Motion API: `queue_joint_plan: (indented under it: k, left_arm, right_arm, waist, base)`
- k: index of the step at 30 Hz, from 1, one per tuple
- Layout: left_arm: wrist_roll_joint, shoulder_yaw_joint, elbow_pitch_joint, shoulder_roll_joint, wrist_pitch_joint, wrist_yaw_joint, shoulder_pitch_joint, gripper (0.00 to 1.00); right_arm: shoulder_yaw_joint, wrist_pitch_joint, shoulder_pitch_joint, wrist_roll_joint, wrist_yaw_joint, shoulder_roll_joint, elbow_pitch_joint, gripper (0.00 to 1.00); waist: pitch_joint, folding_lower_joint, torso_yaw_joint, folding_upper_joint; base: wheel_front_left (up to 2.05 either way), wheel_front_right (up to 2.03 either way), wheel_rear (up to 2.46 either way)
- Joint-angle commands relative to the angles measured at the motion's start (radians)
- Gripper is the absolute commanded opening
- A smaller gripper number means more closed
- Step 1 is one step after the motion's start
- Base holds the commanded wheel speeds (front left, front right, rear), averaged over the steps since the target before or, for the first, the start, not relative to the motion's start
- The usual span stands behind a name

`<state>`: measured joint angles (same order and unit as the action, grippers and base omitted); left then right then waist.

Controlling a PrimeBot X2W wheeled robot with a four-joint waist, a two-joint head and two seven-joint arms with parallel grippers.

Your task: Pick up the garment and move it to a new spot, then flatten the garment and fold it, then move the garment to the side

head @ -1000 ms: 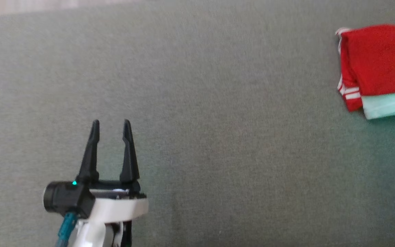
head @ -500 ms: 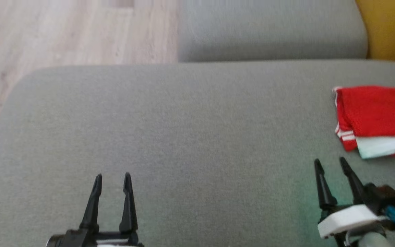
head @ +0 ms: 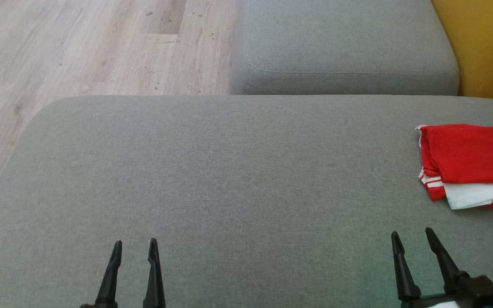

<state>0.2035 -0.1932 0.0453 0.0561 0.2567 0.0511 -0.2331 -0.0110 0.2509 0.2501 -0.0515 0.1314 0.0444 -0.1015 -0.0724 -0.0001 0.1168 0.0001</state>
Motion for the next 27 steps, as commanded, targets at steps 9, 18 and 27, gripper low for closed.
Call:
queue_joint_plan:
  k: [9, 18, 27]
  left_arm:
    - [-0.018, 0.034, -0.024, -0.006, 0.005, -0.012, 0.033, 1.0]
    - [0.044, 0.005, 0.068, 0.003, -0.009, -0.014, 0.0, 0.0]
    - [0.153, 0.019, 0.08, 0.009, -0.029, -0.027, 0.026, 0.0]
  right_arm:
    - [-0.026, 0.011, -0.034, -0.022, -0.001, 0.006, 0.041, 1.0]
    - [-0.009, -0.011, 0.002, -0.079, 0.0, 0.002, -0.058, 0.0]
    - [-0.008, -0.031, -0.027, -0.197, 0.0, 0.009, -0.066, 0.0]
  waist:
    - [-0.005, 0.0001, -0.012, -0.0001]
    - [-0.001, 0.0001, -0.018, -0.0001]
    - [0.004, 0.0001, -0.026, -0.0001]
  base:
    - [0.0, 0.0, 0.0]
    - [0.0, 0.0, 0.0]
    - [0.0, 0.0, 0.0]
